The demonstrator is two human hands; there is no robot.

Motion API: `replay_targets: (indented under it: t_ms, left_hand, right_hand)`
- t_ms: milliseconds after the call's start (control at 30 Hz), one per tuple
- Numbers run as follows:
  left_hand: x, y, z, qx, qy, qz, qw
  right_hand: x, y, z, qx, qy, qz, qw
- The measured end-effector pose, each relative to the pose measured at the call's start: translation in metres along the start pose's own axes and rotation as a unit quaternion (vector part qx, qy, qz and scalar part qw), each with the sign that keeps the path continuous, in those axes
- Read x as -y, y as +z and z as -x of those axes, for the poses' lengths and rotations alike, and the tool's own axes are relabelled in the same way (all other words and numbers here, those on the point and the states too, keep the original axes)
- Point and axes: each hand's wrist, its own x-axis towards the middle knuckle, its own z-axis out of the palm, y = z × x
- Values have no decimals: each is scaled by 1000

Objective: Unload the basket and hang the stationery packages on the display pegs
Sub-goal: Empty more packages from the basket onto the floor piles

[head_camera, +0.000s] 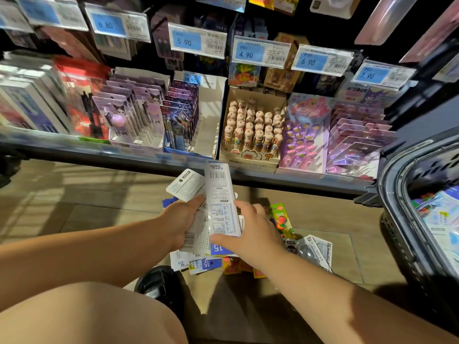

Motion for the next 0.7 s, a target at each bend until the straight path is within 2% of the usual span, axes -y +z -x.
replay_targets:
  t_ms: [333, 700]
  left_hand:
    - [-1, 2, 0, 14, 29, 13, 999]
    - [-4, -1, 2, 10, 40, -25, 999]
  right_hand:
    - [6, -5, -5, 13, -38, 73, 997]
    - [6, -1, -7, -26, -64, -1, 998]
